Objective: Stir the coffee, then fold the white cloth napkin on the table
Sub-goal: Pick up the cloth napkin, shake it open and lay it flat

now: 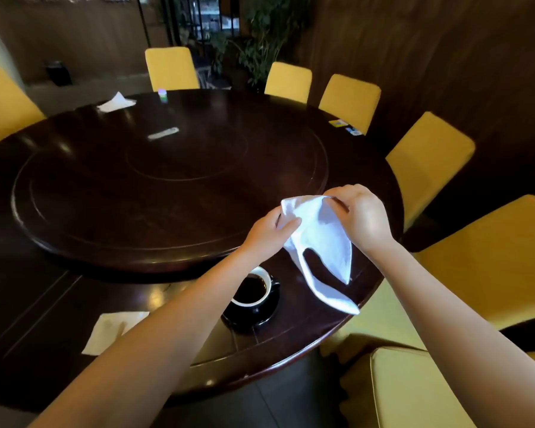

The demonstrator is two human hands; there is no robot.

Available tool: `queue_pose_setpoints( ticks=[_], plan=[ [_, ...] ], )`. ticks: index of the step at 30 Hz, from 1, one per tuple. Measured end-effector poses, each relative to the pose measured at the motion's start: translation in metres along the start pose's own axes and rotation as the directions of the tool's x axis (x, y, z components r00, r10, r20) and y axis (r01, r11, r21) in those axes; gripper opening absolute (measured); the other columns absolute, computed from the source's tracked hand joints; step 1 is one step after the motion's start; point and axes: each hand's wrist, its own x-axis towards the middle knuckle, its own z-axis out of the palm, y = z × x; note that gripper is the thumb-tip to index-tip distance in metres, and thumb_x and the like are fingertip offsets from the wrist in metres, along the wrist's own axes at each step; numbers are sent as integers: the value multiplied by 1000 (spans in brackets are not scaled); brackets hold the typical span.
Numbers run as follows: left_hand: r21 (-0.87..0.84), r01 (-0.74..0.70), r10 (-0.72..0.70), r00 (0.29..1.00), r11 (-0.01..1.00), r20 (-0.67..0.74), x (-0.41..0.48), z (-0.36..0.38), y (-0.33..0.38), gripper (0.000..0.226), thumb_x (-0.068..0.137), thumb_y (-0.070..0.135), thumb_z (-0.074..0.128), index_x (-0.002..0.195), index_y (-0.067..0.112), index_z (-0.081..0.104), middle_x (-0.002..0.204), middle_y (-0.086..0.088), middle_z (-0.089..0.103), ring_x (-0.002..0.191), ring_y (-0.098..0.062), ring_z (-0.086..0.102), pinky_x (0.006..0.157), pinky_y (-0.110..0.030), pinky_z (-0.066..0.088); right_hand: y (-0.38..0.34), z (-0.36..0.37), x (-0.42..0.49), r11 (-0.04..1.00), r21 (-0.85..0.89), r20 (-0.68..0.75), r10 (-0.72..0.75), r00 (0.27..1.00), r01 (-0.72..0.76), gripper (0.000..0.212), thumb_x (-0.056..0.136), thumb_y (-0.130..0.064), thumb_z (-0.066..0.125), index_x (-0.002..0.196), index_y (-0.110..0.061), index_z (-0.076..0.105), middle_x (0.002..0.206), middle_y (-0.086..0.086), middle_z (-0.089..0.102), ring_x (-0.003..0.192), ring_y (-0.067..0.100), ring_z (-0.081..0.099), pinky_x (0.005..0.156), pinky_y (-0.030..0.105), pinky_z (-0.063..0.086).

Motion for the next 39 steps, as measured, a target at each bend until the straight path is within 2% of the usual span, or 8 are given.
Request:
queue_pose_setpoints(
  ticks=[4, 9, 14, 19, 26, 29, 33, 39],
  plan=[
    [-351, 134, -132, 991, 927, 31, 14, -4, 27, 40, 80, 44, 65, 109, 16, 61, 108, 2, 65, 102, -15, 61, 85, -28, 50, -1, -18, 9, 989, 147, 67, -10, 998, 0, 20, 89, -16, 57, 102, -17, 72, 97, 2, 72, 94, 22, 61, 79, 38, 53],
    [-533, 133, 35, 955, 836, 294, 17, 1, 32, 32, 81, 25, 66, 109, 9, 66, 109, -14, 67, 105, -29, 64, 92, -38, 48, -2, -22, 2, 985, 171, 116, -16, 993, -4, 17, 88, -18, 60, 99, -19, 73, 95, 0, 73, 93, 20, 58, 80, 36, 51],
    [-532, 105, -57, 993, 840, 105, 17, 12, 50, 19, 75, -3, 65, 87, 12, 63, 82, -9, 63, 78, -23, 60, 70, -29, 48, 10, -24, -9, 906, 188, 154, 354, 923, -379, 40, 84, -35, 65, 115, -12, 55, 102, 2, 62, 93, 19, 57, 75, 31, 48],
    [-707, 151, 26, 972, 691, 233, 19, 7, 56, 24, 67, -7, 57, 86, 7, 59, 77, -9, 60, 70, -22, 59, 60, -26, 47, 30, -30, -41, 782, 214, 472, 442, 763, -586, 26, 90, -33, 57, 79, -10, 61, 67, 0, 56, 65, 16, 53, 59, 29, 38],
    [-623, 31, 64, 990, 781, 129, 29, 8, 64, 23, 66, 5, 64, 88, 7, 59, 88, -10, 57, 79, -23, 58, 70, -32, 44, 32, -62, -40, 664, 383, 437, 482, 759, -642, 19, 86, -25, 65, 91, -7, 70, 86, 11, 73, 75, 28, 69, 72, 40, 56],
    [-176, -69, 95, 985, 982, 143, 38, 6, 62, 26, 73, 18, 64, 98, 10, 60, 97, -7, 57, 90, -25, 56, 72, -33, 42, 31, -68, -35, 688, 324, 414, 513, 752, -649, 33, 80, -27, 72, 74, 4, 61, 64, 15, 60, 56, 25, 53, 55, 35, 43],
    [393, -118, 82, 991, 912, 106, 25, 16, 72, 53, 87, 30, 55, 136, 14, 42, 138, -16, 42, 127, -32, 39, 100, -40, 37, 21, -56, -28, 704, 294, 287, 581, 762, -647, 43, 78, -32, 73, 54, -12, 43, 51, 1, 39, 49, 15, 36, 49, 28, 28],
    [-96, -38, 66, 951, 995, 302, -20, 47, 87, 51, 84, 52, 58, 125, 22, 51, 112, 0, 63, 100, -14, 62, 87, -35, 53, 3, -45, -15, 380, 516, 293, 763, 576, -767, 29, 94, -36, 49, 100, -8, 57, 89, 13, 57, 78, 27, 56, 70, 34, 45]
  ],
)
